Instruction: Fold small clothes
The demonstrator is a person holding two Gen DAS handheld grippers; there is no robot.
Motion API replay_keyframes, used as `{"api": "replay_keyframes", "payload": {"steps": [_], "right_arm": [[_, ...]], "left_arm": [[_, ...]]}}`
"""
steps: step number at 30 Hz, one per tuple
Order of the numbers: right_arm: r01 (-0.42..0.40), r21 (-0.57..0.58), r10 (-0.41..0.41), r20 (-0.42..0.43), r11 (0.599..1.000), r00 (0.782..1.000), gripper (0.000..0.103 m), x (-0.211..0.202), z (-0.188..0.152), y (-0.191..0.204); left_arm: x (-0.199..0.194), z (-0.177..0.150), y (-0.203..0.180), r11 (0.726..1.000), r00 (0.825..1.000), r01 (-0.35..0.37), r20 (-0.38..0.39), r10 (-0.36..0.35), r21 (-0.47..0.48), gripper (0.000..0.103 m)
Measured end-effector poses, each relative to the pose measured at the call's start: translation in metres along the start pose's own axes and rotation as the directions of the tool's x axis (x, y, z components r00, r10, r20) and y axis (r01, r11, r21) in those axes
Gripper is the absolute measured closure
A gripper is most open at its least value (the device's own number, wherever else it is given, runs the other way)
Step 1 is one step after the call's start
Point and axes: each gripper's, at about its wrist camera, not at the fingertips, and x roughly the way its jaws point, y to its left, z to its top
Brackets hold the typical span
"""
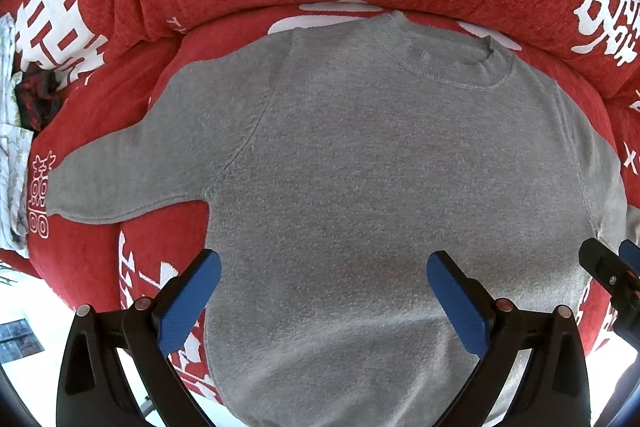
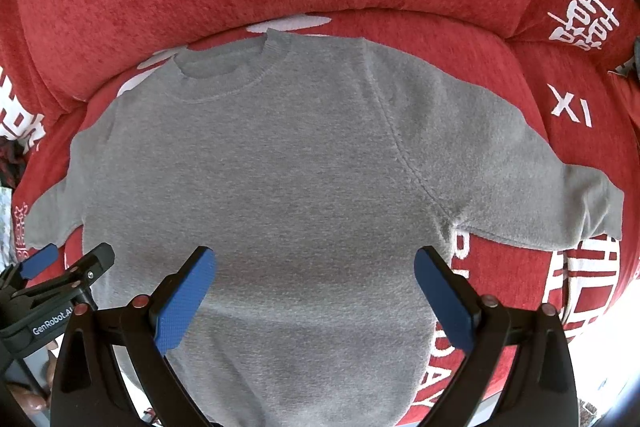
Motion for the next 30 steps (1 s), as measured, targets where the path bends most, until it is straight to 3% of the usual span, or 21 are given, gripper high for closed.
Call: {"api": "replay_keyframes", "payload": {"steps": [12, 18, 23, 30], "right_arm": [[0.007, -0.001, -0.007, 0.001, 1.0, 1.0, 0.003, -0.001, 0.001, 0.004], [0.013, 0.005, -0.013, 0.0, 1.0, 1.0, 0.003, -0.003, 0.0, 0.01], [0.018, 0.004, -0.018, 0.0, 1.0, 1.0, 0.003, -0.003, -0.001, 0.016], [0.027, 0.0, -0.027, -0.004, 1.0, 1.0, 0.003, -0.002, -0.003, 0.027]], "left_arm": [[-0.001, 0.0, 0.004, 1.0, 0.999, -0.031, -0.011, 0.031, -0.001, 0.0], [0.001, 0.0, 0.012, 1.0, 0.999, -0.005, 0.038, 0.005, -0.007, 0.0], [0.004, 0.0, 0.02, 1.0, 1.0, 0.002, -0.025, -0.002, -0.004, 0.0], [0.006, 0.0, 0.034, 1.0, 1.0, -0.012, -0.029, 0.012, -0.008, 0.0]]}}
